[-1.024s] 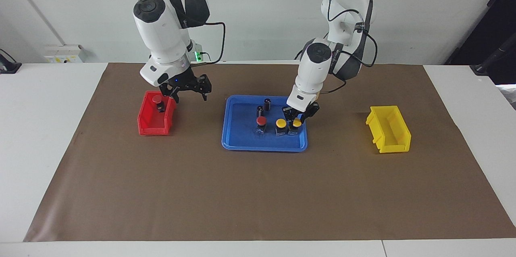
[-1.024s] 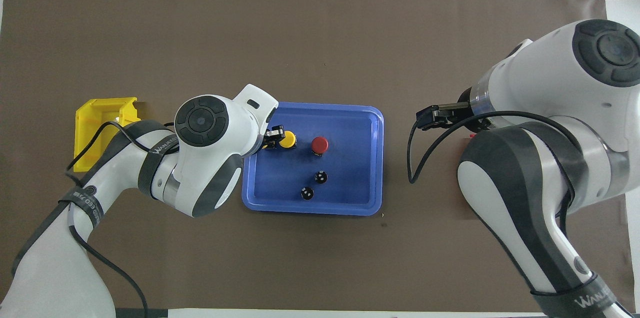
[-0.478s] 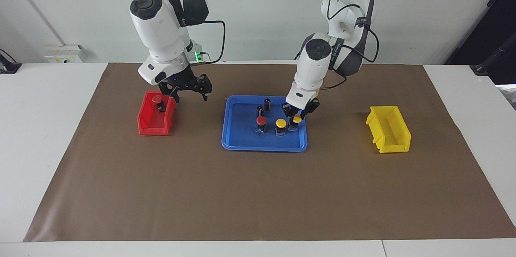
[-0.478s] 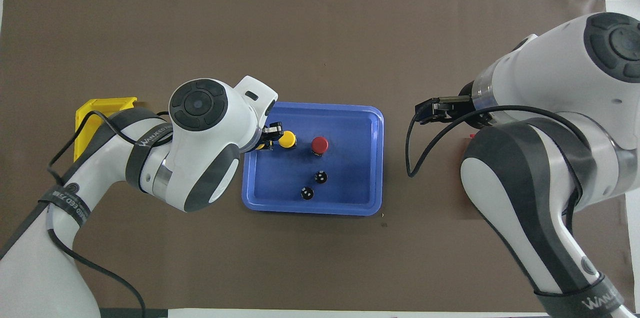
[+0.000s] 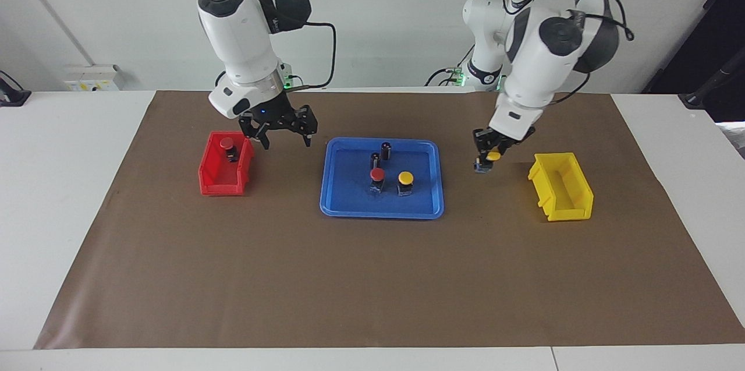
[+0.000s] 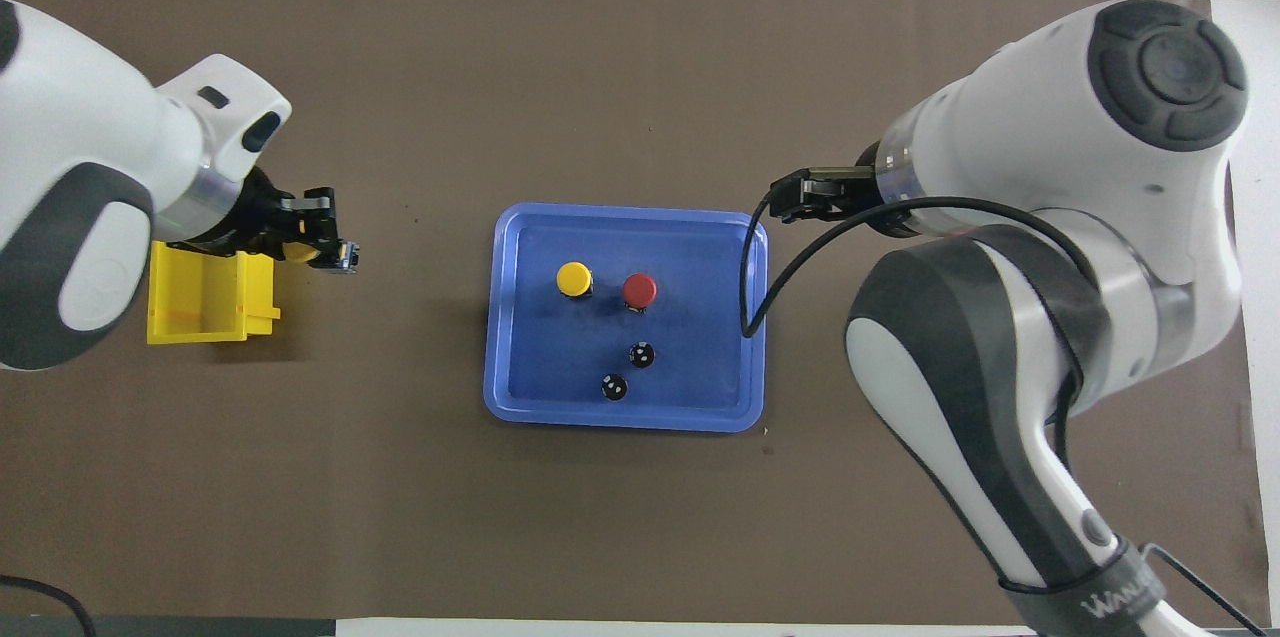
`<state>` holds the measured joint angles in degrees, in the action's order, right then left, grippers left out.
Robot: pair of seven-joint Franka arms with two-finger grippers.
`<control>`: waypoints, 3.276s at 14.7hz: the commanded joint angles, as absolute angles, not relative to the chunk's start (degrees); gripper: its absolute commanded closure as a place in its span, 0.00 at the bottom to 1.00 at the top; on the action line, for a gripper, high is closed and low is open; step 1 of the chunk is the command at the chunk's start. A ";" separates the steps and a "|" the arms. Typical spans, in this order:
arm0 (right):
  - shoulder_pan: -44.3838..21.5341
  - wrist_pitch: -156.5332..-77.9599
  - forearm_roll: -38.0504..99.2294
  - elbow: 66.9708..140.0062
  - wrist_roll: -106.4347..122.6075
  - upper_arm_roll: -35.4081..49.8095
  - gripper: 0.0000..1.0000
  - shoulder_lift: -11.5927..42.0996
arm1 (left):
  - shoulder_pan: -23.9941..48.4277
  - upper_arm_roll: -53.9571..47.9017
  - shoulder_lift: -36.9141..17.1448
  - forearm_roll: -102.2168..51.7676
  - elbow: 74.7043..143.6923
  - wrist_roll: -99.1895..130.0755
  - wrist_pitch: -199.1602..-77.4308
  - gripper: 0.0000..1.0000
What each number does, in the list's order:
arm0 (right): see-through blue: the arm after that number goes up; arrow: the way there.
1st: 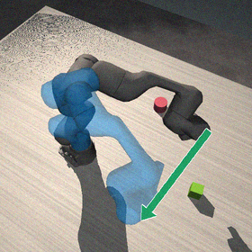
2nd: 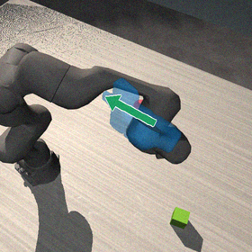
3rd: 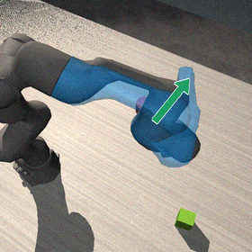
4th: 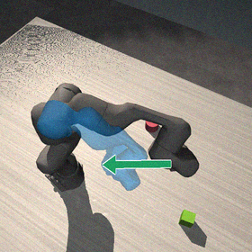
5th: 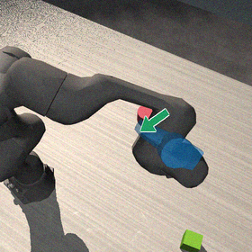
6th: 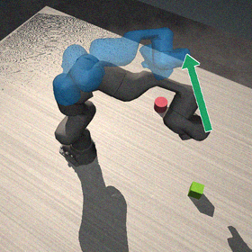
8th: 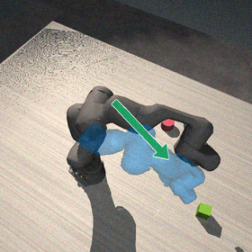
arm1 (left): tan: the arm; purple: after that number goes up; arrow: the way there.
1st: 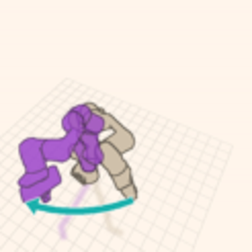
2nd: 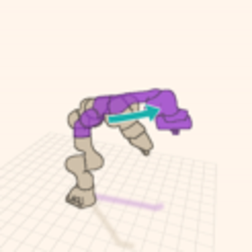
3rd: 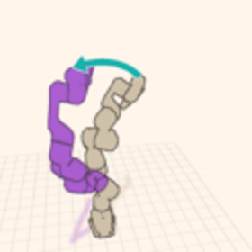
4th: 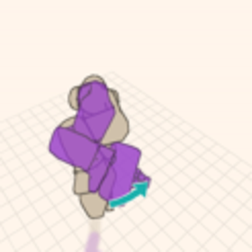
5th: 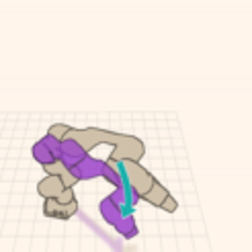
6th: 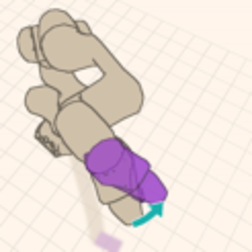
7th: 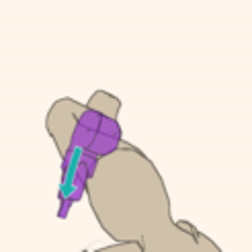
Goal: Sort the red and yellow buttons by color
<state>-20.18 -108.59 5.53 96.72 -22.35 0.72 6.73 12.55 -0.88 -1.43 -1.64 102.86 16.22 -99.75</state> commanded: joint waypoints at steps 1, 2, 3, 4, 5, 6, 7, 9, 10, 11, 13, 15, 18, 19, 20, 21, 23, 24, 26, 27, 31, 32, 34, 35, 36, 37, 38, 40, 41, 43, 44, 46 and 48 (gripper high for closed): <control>-26.52 -110.20 4.57 87.55 -29.16 0.62 0.01 16.86 | 4.16 -1.23 0.53 -1.85 103.09 2.95 -95.89 0.98; -28.28 -112.04 3.35 87.54 -31.18 0.62 0.01 18.35 | 1.96 -1.23 0.79 -0.63 103.44 -0.49 -96.06 0.98; -29.95 -113.71 1.95 87.54 -34.07 0.62 0.01 20.02 | 0.63 -1.23 0.97 0.86 103.97 -1.57 -96.59 0.98; -31.88 -114.95 0.54 87.45 -37.76 0.62 0.01 22.04 | -0.34 -1.14 1.23 2.10 104.84 -1.67 -97.20 0.98; -33.21 -115.48 -1.04 87.36 -40.14 0.70 0.01 23.71 | -1.57 -1.14 1.75 2.89 106.16 -1.50 -98.25 0.98; -34.27 -116.45 -2.53 87.36 -41.47 0.70 0.01 25.12 | -3.32 -1.14 2.02 2.90 107.65 -0.97 -99.48 0.98; -34.45 -117.85 -2.98 87.80 -42.35 0.70 0.01 25.92 | -4.73 -1.23 2.11 2.90 108.97 -0.88 -100.36 0.98; -34.54 -119.35 -2.90 88.94 -44.02 0.70 0.01 26.45 | -5.97 -1.23 2.11 2.90 111.43 0.17 -102.64 0.98; -34.89 -119.53 -2.90 89.82 -44.56 0.70 0.03 26.72 | -5.98 -1.23 2.02 2.90 113.01 2.35 -104.31 0.98; -34.63 -119.44 -2.90 90.52 -44.73 0.70 0.06 26.72 | -5.72 -1.23 1.93 2.90 115.29 4.90 -107.02 0.98; -34.45 -119.18 -2.11 90.79 -45.35 0.70 0.11 26.72 | -5.01 -1.32 1.76 2.99 118.38 8.25 -111.87 0.98; -34.28 -119.27 -1.15 91.58 -46.23 0.70 0.13 26.63 | -4.92 -1.41 1.50 2.99 119.61 8.35 -113.46 0.98; -34.54 -119.35 0.70 93.16 -46.23 0.70 0.14 26.19 | -4.48 -1.32 1.93 2.99 124.44 8.18 -118.38 0.98; -34.63 -119.53 0.70 93.60 -46.06 0.70 0.14 26.02 | -4.48 -1.32 2.11 2.99 125.67 8.09 -118.82 0.98; -34.63 -119.44 0.70 94.04 -45.53 0.70 0.14 25.84 | -4.57 -1.32 1.94 2.99 126.03 7.91 -119.00 0.98; -34.63 -119.53 0.70 94.30 -45.35 0.70 0.14 25.75 | -4.48 -1.41 1.67 2.99 126.12 7.91 -119.35 0.98; -34.63 -119.44 0.70 94.57 -44.74 0.70 0.17 25.66 | -4.40 -1.41 1.58 2.99 127.09 8.00 -121.37 0.98; -34.72 -119.53 0.70 94.83 -44.65 0.70 0.18 25.66 | -4.39 -1.41 1.76 2.99 127.79 8.00 -121.99 0.98; -34.72 -119.53 0.79 95.01 -43.95 0.79 0.18 25.58 | -4.48 -1.32 1.76 2.99 128.23 7.74 -123.22 0.98; -34.72 -119.44 0.79 95.27 -43.25 0.88 0.18 25.49 | -4.48 -1.41 1.32 2.99 128.41 7.82 -123.83 0.98; -34.80 -119.44 0.97 95.54 -43.16 1.14 0.19 25.40 | -4.39 -1.32 1.05 2.99 128.50 7.65 -124.54 0.59; -34.80 -119.53 0.97 95.97 -43.07 1.14 0.20 25.14 | -4.48 -1.32 0.97 2.99 128.41 6.95 -124.37 0.46; -34.80 -119.53 0.97 96.24 -42.63 1.14 0.28 25.05 | -4.48 -1.23 0.88 3.08 127.88 5.37 -123.84 0.27; -34.80 -119.53 0.97 96.24 -42.54 1.14 0.33 25.05 | -4.48 -1.23 0.79 3.16 127.45 5.01 -123.75 0.17; -34.80 -119.53 1.31 96.24 -42.28 1.23 0.36 25.05 | -4.48 -1.23 0.27 3.16 126.92 5.01 -123.58 0.09; -34.80 -119.53 1.84 96.24 -42.28 1.67 0.39 25.05 | -4.48 -1.23 0.00 3.16 125.78 5.01 -123.05 0.00; -34.80 -119.97 2.19 96.24 -42.19 1.76 0.41 25.05 | -4.48 -1.23 -0.52 3.16 123.86 5.01 -121.22 0.00; -34.80 -120.67 2.37 96.33 -42.19 1.84 0.46 25.05 | -4.40 -1.23 -1.05 4.64 119.90 4.05 -115.78 0.00; -34.72 -120.67 2.37 96.24 -41.75 1.93 0.49 25.14 | -3.96 -1.40 -1.05 7.96 118.66 2.56 -114.10 0.00; -34.63 -120.15 2.37 96.07 -39.82 1.93 0.60 25.14 | -3.69 -1.49 -0.44 9.05 116.29 1.41 -111.90 0.00; -34.37 -119.71 2.37 95.98 -38.34 1.93 0.66 25.05 | -4.04 -1.49 -0.09 9.05 115.24 0.45 -111.01 0.00; -33.14 -118.84 2.37 95.71 -36.22 1.85 0.79 24.53 | -4.39 -1.23 1.13 8.70 113.56 -2.01 -109.70 0.00; -30.51 -116.03 2.37 95.62 -34.90 1.85 0.82 21.29 | -4.48 -1.05 1.41 6.87 110.06 -2.46 -106.19 0.00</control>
<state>-33.60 -118.73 1.24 94.33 -38.07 1.39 25.77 -4.72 -1.60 0.67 7.65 113.29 -0.86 -110.03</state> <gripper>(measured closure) 0.586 0.000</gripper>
